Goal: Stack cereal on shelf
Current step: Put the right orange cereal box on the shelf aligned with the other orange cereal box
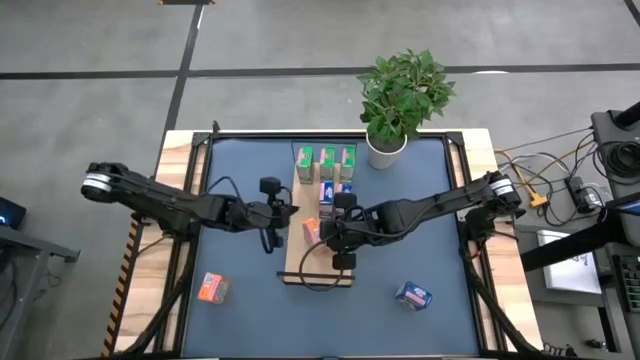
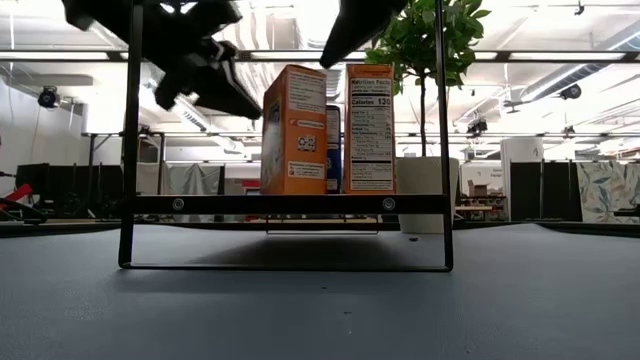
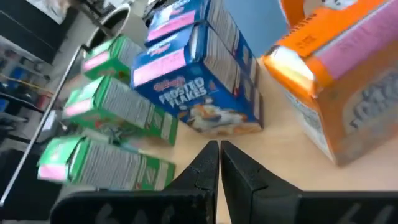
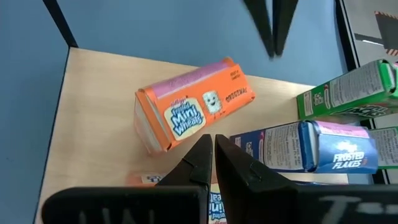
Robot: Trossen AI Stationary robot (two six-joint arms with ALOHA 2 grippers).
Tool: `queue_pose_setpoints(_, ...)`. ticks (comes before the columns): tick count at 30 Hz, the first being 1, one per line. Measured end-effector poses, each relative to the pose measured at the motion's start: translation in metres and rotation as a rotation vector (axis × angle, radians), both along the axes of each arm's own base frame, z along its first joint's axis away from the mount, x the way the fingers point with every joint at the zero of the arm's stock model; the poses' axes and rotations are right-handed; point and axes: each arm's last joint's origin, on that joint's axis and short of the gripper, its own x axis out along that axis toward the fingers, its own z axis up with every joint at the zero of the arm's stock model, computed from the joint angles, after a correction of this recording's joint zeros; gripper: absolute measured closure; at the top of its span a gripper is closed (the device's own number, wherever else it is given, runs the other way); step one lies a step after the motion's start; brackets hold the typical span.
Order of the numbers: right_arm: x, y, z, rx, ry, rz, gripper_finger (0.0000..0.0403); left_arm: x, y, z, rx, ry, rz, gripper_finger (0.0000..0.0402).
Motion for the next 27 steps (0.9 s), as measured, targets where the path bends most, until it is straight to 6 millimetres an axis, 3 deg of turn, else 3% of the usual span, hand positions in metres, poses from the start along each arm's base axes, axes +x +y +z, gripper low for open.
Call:
queue_pose_setpoints(5, 0.000, -0.001, -0.009, -0.005, 0.014, -0.001, 0.0392, -0.013, -0.004, 0.007, -0.134, 0.033, -0.112, 0.0402)
queue_pose_setpoints(10, 0.000, -0.001, -0.011, -0.005, 0.011, 0.000, 0.0392, -0.009, -0.011, 0.007, -0.267, 0.015, -0.295, 0.0402)
queue_pose_setpoints(27, 0.003, 0.001, -0.009, 0.008, -0.035, -0.001, 0.0392, 0.014, -0.009, -0.011, -0.173, -0.026, -0.169, 0.0402)
